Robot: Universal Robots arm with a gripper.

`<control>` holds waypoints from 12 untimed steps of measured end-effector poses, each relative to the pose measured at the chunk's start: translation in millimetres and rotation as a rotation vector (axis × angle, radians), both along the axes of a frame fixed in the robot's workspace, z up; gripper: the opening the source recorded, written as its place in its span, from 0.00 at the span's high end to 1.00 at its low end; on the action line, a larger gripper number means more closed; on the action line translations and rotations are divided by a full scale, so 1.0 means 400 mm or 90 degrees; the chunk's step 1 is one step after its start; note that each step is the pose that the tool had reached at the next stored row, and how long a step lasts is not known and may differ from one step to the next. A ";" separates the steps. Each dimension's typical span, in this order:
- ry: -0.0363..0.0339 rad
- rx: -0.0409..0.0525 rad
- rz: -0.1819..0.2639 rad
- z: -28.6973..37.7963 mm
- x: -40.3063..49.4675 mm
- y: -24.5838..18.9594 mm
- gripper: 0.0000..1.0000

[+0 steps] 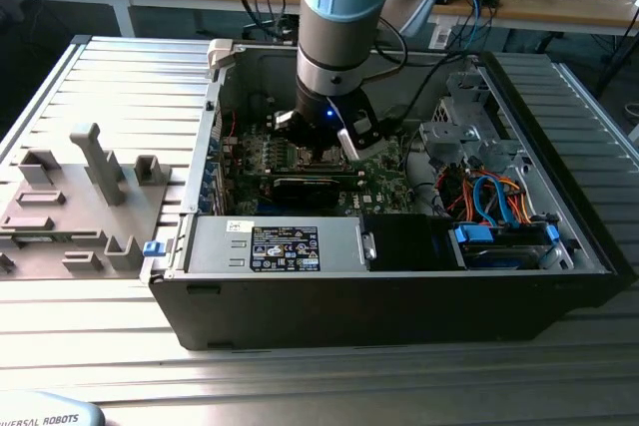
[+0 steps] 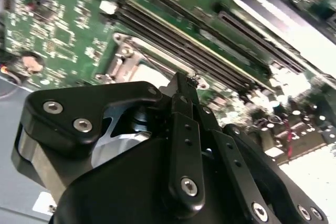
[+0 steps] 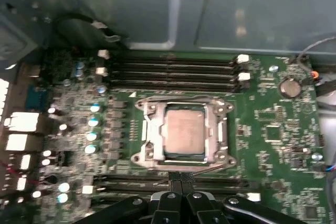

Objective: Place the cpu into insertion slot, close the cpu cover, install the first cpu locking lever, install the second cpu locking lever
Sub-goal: 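Install the second cpu locking lever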

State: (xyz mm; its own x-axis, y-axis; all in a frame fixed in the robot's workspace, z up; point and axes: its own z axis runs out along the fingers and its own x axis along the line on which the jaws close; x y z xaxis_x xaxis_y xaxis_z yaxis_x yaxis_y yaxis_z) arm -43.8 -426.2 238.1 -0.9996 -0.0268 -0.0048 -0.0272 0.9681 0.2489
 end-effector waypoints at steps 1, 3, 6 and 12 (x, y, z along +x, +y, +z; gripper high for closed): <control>0.0001 0.0012 0.000 0.000 -0.014 -0.004 0.89; 0.0000 0.0042 0.000 -0.001 -0.027 -0.010 0.89; 0.0000 0.0186 0.000 -0.003 -0.042 -0.022 0.89; 0.0001 0.0369 0.004 -0.016 -0.054 -0.023 0.89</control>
